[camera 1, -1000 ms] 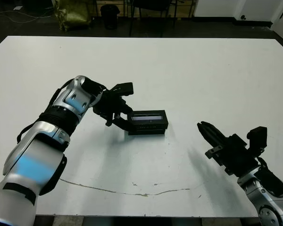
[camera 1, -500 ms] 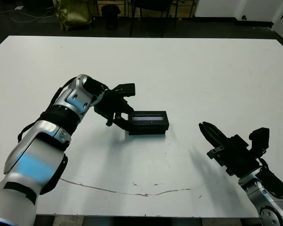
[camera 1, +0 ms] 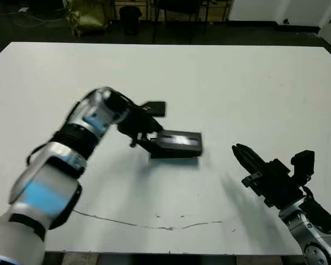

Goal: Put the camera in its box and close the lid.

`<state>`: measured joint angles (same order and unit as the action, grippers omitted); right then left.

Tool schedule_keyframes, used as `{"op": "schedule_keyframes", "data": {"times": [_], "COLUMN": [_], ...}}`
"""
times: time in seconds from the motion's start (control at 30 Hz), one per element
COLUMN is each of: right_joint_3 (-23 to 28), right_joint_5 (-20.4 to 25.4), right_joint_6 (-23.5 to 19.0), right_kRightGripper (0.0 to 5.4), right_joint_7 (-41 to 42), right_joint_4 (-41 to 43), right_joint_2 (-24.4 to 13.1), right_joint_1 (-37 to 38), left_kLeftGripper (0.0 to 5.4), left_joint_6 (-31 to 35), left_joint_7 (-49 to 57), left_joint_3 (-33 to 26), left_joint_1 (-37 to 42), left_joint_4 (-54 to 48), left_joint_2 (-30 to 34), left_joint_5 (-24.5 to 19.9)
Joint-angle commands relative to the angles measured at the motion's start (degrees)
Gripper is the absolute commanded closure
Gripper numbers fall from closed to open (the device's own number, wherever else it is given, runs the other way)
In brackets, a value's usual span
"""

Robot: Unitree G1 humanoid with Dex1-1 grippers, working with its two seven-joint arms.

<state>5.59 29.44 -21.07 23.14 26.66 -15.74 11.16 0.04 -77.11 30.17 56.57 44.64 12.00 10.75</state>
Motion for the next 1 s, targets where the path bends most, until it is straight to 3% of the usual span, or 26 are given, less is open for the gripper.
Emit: {"op": "schedule_keyframes", "data": {"times": [0.03, 0.37, 0.7, 0.83, 1.0], "right_joint_3": [0.2, -0.1, -0.3, -0.1, -0.6], "right_joint_5": [-0.2, -1.1, -1.1, -0.1, -1.1], "right_joint_6": [-0.9, -1.7, -1.9, -3.6, -2.6], "right_kRightGripper": [5.40, 5.40, 5.40, 5.40, 5.40], "right_joint_7": [-0.4, -1.3, -1.3, -1.8, -1.6], "right_joint_4": [-0.6, 0.3, 0.3, 1.0, 0.8], "right_joint_2": [-0.3, -0.7, 0.0, 0.0, 0.0], "right_joint_1": [0.4, 0.6, 0.7, 0.7, 0.5], "left_kLeftGripper": [3.13, 3.13, 3.13, 3.13, 3.14], "left_joint_6": [0.7, 0.5, 13.6, 17.0, 23.3], "left_joint_7": [0.8, 0.4, -1.4, -3.0, -5.0], "left_joint_3": [2.1, 2.1, -1.9, -1.6, -1.2], "left_joint_1": [-3.4, -3.5, -3.5, -3.5, -3.8], "left_joint_4": [0.8, 1.3, -1.0, -7.0, -14.0], "left_joint_2": [-0.5, 0.0, 2.1, 5.4, 8.1], "left_joint_5": [2.3, 2.2, -1.4, -1.1, -1.5]}}
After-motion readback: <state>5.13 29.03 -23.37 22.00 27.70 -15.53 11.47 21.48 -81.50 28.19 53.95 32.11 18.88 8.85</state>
